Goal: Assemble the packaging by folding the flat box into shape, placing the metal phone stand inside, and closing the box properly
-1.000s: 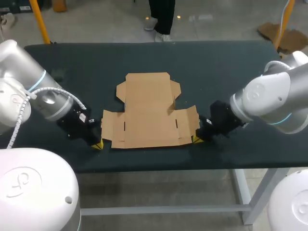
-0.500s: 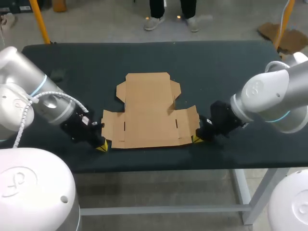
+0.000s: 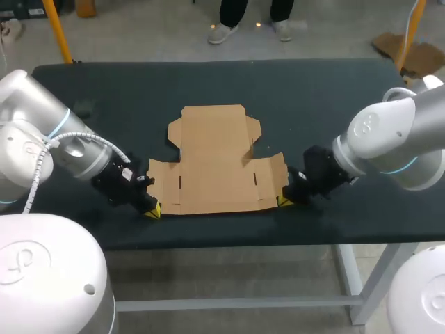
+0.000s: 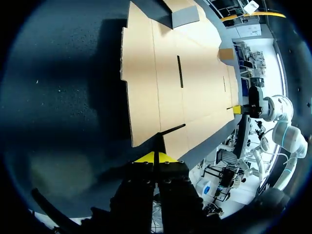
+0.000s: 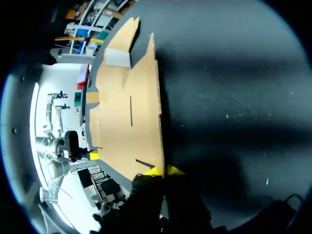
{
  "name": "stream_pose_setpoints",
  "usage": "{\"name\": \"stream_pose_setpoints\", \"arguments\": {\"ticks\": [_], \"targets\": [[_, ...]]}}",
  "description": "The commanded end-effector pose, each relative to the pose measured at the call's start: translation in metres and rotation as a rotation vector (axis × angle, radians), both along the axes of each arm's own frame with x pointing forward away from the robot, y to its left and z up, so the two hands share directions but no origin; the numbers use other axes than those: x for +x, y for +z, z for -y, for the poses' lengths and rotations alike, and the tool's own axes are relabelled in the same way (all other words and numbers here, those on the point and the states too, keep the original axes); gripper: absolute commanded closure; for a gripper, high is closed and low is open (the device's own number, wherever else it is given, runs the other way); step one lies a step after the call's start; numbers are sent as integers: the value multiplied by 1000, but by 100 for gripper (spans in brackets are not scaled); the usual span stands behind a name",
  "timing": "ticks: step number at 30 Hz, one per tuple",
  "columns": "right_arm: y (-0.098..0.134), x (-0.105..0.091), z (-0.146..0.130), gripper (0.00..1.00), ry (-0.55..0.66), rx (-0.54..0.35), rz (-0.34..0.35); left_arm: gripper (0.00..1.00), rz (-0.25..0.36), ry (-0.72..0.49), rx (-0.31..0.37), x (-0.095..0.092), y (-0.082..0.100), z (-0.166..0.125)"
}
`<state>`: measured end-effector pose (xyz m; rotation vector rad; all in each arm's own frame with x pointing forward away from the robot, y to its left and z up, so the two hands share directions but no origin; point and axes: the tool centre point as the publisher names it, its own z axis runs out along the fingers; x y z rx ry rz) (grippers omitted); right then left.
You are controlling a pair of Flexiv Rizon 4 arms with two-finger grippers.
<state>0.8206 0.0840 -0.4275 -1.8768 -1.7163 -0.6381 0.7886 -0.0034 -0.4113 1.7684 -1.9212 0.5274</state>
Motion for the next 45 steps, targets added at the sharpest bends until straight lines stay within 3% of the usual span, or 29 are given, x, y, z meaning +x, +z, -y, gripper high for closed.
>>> {"name": "stream_pose_setpoints", "arguments": {"ticks": [1,26,34,45], "targets": [[0,3,1,100,8,2,-9,100,-3,-9,0,3,-1,3],[4,7,-6,100,39,-16,-9,100,12,-12,30,8,6,10],[13,2,-11,100,32,-41,16,100,7,-4,28,11,6,9],[12,7,-21,100,21,-99,-14,100,1,-10,31,12,5,10]]}}
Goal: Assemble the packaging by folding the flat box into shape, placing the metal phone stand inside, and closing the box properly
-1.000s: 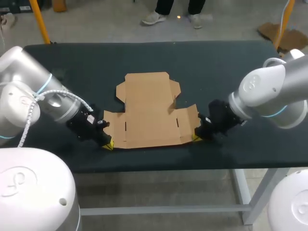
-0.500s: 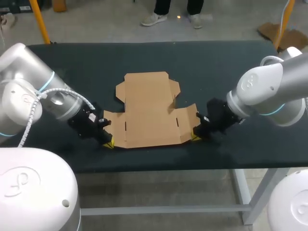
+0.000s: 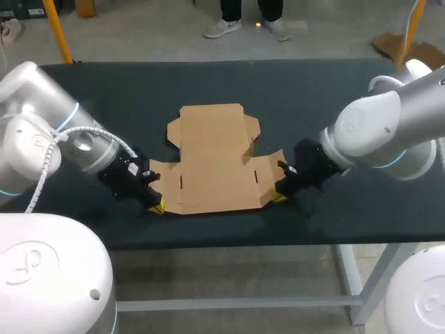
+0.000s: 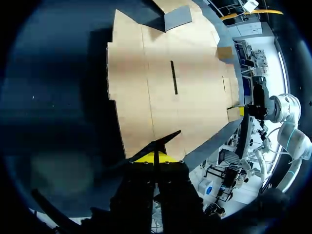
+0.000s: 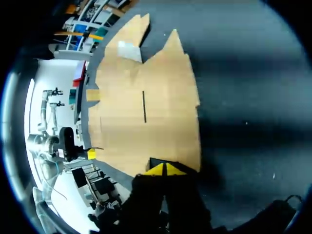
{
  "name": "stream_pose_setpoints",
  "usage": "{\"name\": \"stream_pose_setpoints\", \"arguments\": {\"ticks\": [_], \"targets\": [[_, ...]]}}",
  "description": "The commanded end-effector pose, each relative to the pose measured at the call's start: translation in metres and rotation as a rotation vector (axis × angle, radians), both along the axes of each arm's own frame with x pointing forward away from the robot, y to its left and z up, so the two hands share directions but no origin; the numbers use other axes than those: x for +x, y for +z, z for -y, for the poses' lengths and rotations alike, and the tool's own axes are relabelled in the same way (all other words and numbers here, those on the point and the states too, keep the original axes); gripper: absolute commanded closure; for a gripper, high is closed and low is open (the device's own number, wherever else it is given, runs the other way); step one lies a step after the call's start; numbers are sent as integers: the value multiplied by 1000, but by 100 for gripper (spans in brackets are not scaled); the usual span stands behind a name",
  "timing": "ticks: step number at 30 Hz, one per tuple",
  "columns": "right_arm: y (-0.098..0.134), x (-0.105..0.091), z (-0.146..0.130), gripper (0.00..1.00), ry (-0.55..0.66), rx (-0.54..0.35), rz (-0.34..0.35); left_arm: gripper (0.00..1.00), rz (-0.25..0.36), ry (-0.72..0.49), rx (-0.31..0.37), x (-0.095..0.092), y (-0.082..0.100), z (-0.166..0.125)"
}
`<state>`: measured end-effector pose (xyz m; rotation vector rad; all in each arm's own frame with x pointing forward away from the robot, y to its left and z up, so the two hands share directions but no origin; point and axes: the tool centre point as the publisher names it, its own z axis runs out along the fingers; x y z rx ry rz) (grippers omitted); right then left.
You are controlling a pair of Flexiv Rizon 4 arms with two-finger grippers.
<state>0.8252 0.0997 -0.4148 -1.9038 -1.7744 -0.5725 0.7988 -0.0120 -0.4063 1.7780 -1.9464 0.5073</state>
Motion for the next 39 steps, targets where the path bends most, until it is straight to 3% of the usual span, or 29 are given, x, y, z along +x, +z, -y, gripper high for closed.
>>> {"name": "stream_pose_setpoints", "arguments": {"ticks": [1,27,39], "targets": [[-1,3,-6,100,-6,-38,-12,100,-4,-2,5,2,0,1],[-3,3,-25,100,-10,-122,-20,100,-7,-8,51,1,4,11],[-4,3,-28,100,-16,-141,-23,100,22,7,126,0,13,23]]}}
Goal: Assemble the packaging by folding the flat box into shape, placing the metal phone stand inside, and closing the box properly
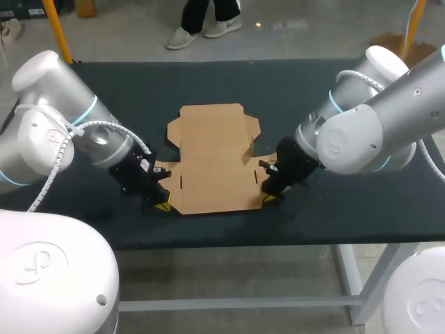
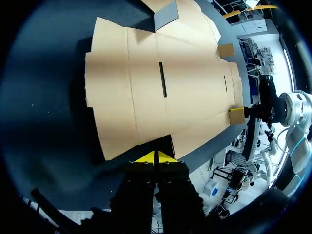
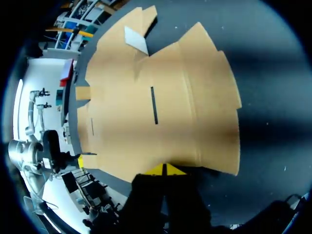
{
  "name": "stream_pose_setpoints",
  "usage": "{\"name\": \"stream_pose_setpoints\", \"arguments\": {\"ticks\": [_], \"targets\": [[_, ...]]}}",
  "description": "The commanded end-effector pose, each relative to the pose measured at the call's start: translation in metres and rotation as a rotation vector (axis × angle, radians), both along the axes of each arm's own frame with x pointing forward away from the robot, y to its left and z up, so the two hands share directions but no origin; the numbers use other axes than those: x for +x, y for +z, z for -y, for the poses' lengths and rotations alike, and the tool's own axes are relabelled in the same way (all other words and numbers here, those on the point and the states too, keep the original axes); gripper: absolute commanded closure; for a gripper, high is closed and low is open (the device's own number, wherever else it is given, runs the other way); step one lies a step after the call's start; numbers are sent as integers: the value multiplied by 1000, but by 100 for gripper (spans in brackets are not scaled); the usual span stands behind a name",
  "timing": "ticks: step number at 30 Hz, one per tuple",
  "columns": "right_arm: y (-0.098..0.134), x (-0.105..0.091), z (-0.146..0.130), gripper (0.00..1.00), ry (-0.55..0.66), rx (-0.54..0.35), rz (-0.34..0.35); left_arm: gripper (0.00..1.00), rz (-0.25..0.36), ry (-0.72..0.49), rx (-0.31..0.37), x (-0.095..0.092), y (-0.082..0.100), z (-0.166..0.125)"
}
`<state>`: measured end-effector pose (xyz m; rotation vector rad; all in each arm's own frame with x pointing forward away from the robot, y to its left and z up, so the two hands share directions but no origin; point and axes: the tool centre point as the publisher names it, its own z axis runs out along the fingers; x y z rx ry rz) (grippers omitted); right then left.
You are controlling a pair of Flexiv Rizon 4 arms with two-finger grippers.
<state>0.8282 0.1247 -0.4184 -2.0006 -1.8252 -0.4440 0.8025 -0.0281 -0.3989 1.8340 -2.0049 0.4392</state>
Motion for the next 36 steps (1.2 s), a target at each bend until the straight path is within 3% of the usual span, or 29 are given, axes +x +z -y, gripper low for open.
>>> {"name": "stream_pose_setpoints", "arguments": {"ticks": [1,16,36], "targets": [[-1,0,-3,100,-4,-13,1,100,14,5,45,-4,6,8],[0,1,-8,100,-38,-78,4,100,69,39,103,-7,8,20],[-3,4,-14,100,-84,-155,2,100,64,21,135,-4,1,32]]}}
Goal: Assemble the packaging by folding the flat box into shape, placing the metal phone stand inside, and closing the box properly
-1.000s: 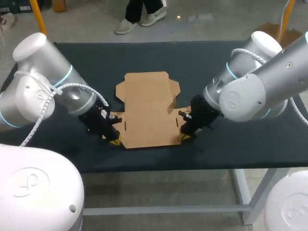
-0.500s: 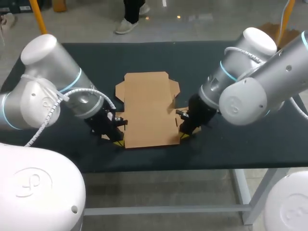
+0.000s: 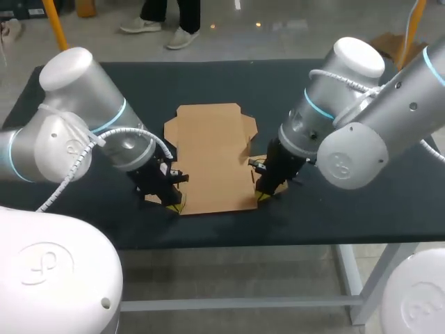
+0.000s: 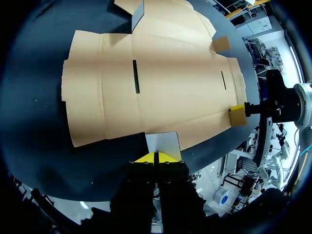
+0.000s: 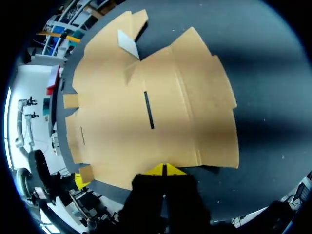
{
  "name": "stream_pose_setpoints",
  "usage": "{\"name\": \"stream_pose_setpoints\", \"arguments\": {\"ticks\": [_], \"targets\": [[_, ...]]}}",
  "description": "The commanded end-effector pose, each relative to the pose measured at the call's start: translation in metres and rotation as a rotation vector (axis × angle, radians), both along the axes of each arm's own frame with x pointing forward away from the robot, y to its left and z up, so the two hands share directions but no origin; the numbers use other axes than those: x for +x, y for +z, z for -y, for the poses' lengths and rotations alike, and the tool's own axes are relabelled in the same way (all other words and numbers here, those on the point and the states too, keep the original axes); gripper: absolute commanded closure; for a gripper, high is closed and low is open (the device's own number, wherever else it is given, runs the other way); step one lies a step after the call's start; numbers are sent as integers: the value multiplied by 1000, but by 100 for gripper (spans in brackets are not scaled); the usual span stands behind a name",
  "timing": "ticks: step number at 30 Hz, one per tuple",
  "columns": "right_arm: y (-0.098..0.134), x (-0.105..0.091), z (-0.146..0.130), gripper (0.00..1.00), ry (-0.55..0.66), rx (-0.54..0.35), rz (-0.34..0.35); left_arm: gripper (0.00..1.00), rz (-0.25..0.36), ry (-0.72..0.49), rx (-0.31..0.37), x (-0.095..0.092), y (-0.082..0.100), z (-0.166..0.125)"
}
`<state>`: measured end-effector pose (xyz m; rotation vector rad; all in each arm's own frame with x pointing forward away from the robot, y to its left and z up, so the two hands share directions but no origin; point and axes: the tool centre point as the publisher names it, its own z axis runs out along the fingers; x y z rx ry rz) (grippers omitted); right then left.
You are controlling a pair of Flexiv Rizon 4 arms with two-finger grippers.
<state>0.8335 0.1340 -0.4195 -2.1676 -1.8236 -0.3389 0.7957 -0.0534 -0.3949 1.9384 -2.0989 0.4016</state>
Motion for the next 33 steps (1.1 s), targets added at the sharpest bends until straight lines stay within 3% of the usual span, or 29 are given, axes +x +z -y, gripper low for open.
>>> {"name": "stream_pose_setpoints", "arguments": {"ticks": [1,33], "targets": [[-2,-1,-5,100,-8,-21,10,100,-6,-2,17,3,-4,7],[0,-14,15,100,-53,-32,-3,100,6,9,44,-1,-11,19]]}}
